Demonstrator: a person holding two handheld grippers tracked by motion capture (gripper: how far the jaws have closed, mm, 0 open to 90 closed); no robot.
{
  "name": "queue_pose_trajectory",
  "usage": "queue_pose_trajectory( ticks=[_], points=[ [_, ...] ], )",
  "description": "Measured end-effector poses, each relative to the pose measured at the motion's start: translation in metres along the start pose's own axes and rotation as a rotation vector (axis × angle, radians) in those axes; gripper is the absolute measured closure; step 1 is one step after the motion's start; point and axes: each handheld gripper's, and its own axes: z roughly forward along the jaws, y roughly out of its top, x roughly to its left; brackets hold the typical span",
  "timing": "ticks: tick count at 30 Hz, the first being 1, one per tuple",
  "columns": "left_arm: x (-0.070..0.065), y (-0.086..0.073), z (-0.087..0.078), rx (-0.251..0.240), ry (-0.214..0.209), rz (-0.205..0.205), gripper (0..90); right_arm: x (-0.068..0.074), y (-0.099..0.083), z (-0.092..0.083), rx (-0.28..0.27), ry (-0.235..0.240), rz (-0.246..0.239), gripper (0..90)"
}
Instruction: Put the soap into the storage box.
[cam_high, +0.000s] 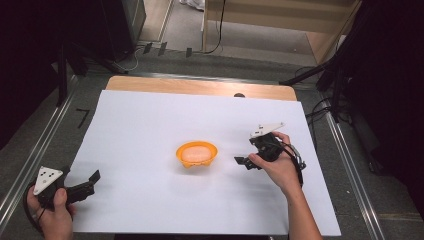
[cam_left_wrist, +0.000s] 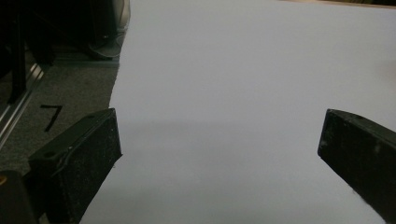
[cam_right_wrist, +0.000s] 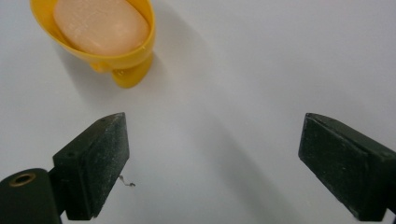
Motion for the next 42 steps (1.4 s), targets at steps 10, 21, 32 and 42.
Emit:
queue_pose_trajectory(
  ticks=[10,21,32,42],
  points=[
    [0.000,0.000,0.000,-0.001,0.004,0.001,0.0,-0.002,-0.034,-0.014,-0.067,-0.058,0.071,1.7],
    [-0.001,0.000,0.000,-0.001,0.006,0.004,0.0,-0.006,-0.073,-0.030,-0.118,-0.125,0.133,0.7],
    [-0.001,0.000,0.000,0.000,0.008,0.004,0.0,-0.008,-0.111,-0.050,-0.190,-0.167,0.188,0.6],
    [-0.001,0.000,0.001,-0.001,0.007,0.001,0.0,-0.008,-0.151,-0.065,-0.241,-0.211,0.241,0.6]
  ],
)
